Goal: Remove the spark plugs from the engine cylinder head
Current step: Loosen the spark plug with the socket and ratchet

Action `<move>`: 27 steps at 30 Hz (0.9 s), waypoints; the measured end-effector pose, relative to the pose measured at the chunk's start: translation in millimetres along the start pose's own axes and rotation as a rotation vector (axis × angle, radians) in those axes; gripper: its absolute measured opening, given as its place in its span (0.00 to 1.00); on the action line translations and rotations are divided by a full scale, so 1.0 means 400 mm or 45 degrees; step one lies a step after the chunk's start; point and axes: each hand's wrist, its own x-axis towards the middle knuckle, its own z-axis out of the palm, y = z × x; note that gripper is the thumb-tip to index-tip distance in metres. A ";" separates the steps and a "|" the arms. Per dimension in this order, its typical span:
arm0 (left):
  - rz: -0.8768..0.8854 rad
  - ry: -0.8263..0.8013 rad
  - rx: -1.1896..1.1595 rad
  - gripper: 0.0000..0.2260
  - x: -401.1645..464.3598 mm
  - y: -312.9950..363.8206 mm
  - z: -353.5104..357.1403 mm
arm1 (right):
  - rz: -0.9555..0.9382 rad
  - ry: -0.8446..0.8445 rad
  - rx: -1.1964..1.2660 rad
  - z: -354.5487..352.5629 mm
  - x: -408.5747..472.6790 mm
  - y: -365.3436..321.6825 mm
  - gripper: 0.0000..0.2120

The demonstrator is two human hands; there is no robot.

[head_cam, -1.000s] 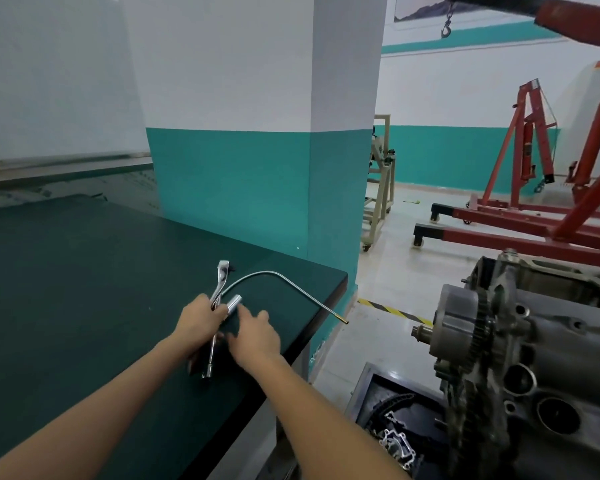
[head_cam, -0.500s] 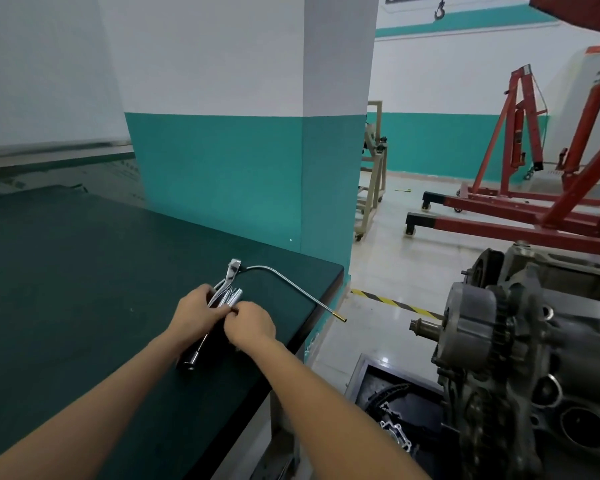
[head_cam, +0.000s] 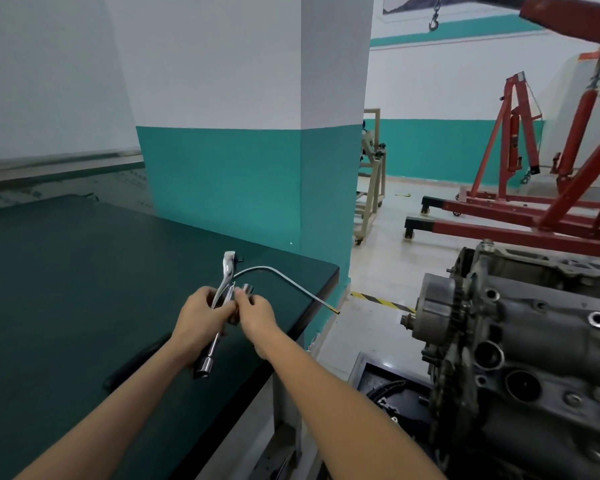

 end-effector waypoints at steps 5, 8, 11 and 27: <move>0.167 -0.021 -0.260 0.06 -0.128 0.084 0.076 | -0.265 0.100 0.040 -0.125 -0.126 -0.057 0.12; 0.299 -0.058 -0.383 0.04 -0.228 0.169 0.152 | -0.339 0.241 0.029 -0.227 -0.239 -0.090 0.12; 0.412 -0.164 -0.586 0.05 -0.329 0.269 0.209 | -0.421 0.318 0.094 -0.331 -0.376 -0.117 0.11; 0.757 -0.707 -0.603 0.09 -0.746 0.571 0.516 | -0.690 0.899 0.057 -0.812 -0.890 -0.069 0.12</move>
